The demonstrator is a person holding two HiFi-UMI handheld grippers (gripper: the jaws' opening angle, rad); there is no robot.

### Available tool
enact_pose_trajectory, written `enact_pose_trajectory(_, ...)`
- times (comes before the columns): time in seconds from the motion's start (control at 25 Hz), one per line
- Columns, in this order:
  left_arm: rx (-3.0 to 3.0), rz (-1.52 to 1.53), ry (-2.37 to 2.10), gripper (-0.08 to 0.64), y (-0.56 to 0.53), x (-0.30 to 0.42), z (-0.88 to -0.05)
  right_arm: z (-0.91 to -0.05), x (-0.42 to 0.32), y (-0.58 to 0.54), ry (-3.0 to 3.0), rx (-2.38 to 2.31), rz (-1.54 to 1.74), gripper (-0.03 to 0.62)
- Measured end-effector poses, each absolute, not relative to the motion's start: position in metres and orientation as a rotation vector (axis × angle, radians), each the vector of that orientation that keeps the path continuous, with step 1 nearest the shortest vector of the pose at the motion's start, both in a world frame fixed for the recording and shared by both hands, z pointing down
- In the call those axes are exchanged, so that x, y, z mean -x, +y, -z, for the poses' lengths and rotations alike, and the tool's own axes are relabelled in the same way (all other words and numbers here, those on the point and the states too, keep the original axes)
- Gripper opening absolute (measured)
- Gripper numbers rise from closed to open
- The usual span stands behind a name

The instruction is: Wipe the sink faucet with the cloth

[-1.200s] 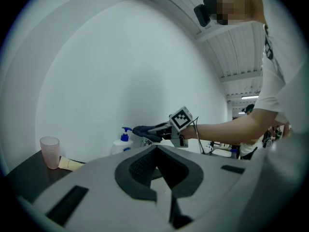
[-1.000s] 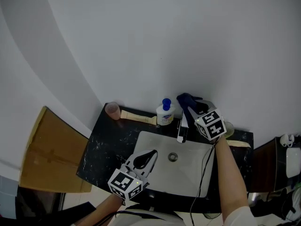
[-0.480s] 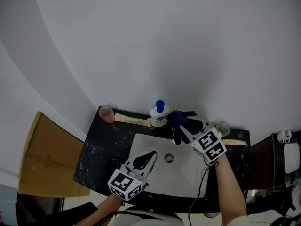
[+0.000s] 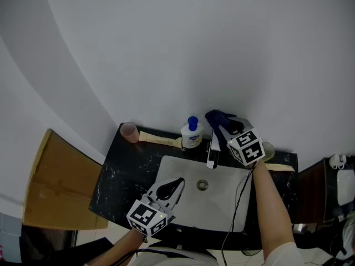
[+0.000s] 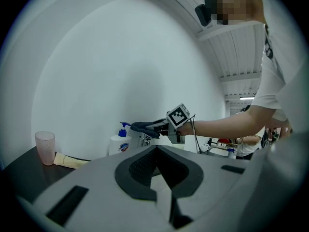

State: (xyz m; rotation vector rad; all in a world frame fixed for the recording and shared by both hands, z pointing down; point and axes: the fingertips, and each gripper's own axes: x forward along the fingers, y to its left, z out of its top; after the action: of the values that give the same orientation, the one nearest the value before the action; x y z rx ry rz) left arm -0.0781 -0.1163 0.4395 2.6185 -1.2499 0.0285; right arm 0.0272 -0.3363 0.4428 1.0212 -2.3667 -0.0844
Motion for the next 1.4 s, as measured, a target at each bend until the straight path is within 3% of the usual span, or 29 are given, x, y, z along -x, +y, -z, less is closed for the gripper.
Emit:
enact_pose_trajectory(0.44,-2.646,-0.028,-1.188,0.002,-0.113,0.064,-0.439,-0.443,-0.014,-0.239,-2.413,-0.871,0.151,0.118)
enact_pose_trajectory(0.96,-2.613,-0.039,-1.241,0.002,-0.107,0.077,-0.442,-0.445,-0.025,-0.339,-2.338,-1.005,0.058,0.118)
enact_pose_trajectory(1.4,-2.637,-0.014,-1.198,0.002,-0.106,0.065,-0.439,-0.443,-0.016,-0.251,-2.413,-0.912,0.128,0.118)
